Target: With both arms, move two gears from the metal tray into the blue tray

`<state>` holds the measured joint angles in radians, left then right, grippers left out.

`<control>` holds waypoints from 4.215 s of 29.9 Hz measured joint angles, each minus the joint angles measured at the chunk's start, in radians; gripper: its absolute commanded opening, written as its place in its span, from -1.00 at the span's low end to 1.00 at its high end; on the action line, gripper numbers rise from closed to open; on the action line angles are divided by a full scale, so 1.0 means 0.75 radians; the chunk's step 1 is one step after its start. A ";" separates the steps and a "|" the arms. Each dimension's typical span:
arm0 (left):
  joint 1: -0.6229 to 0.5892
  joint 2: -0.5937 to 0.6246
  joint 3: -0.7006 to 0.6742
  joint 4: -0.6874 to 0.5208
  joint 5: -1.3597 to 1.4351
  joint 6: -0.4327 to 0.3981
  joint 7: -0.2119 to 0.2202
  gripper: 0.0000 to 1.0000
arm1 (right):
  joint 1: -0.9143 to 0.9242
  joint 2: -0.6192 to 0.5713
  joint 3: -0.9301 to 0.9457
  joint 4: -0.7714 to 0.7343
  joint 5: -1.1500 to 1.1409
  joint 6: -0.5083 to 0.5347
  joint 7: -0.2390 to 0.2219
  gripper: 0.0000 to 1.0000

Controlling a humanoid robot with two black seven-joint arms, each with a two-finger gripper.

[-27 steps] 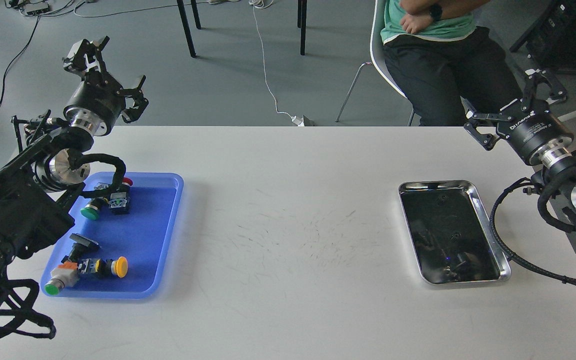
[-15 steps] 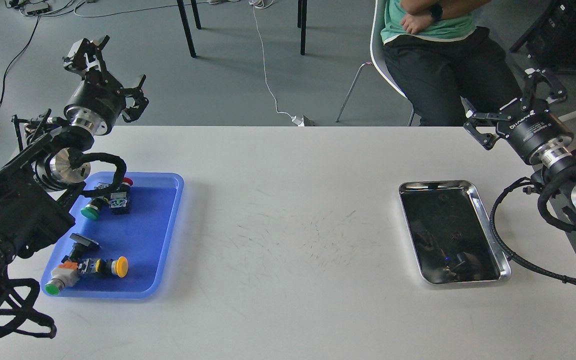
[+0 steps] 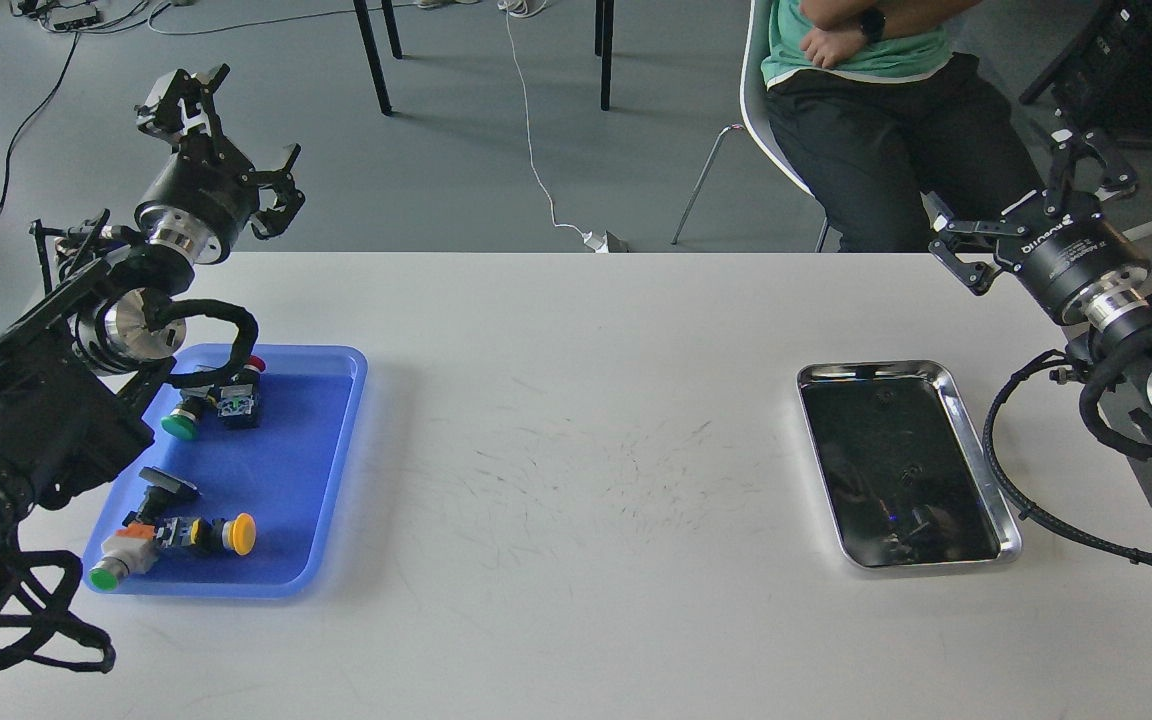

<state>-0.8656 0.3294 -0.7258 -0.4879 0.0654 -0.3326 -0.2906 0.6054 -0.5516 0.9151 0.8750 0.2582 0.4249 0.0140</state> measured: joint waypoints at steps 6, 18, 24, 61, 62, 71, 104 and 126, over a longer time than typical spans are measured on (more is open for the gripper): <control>0.002 0.001 0.000 0.000 0.001 -0.011 -0.012 0.96 | 0.015 -0.062 -0.055 0.044 -0.026 -0.002 -0.002 0.97; 0.003 0.009 0.001 0.000 0.003 -0.011 -0.015 0.96 | 0.165 -0.486 -0.358 0.376 -0.475 -0.038 -0.021 0.97; -0.001 0.015 0.000 -0.010 0.003 -0.011 -0.017 0.96 | 0.475 -0.630 -0.704 0.494 -0.851 -0.052 -0.104 0.97; 0.013 0.050 -0.002 -0.012 -0.005 -0.013 -0.065 0.96 | 0.925 -0.014 -1.840 0.110 -1.545 -0.048 -0.154 0.96; 0.013 0.051 -0.002 -0.012 -0.005 -0.013 -0.066 0.96 | 0.918 0.002 -1.840 0.095 -1.545 -0.049 -0.154 0.96; 0.016 0.054 -0.002 -0.011 -0.007 -0.013 -0.068 0.96 | 0.832 0.102 -1.841 -0.059 -1.545 -0.049 -0.153 0.91; 0.019 0.058 0.000 -0.010 -0.005 -0.013 -0.069 0.96 | 0.752 0.270 -1.845 -0.225 -1.546 -0.058 -0.153 -0.03; 0.019 0.060 0.000 -0.010 -0.003 -0.013 -0.069 0.96 | 0.893 0.267 -1.842 -0.124 -1.525 -0.049 -0.141 -0.96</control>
<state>-0.8514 0.3743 -0.7255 -0.4954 0.0628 -0.3420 -0.3421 1.2750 -0.3510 -0.4661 0.7816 -0.8855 0.3883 -0.0919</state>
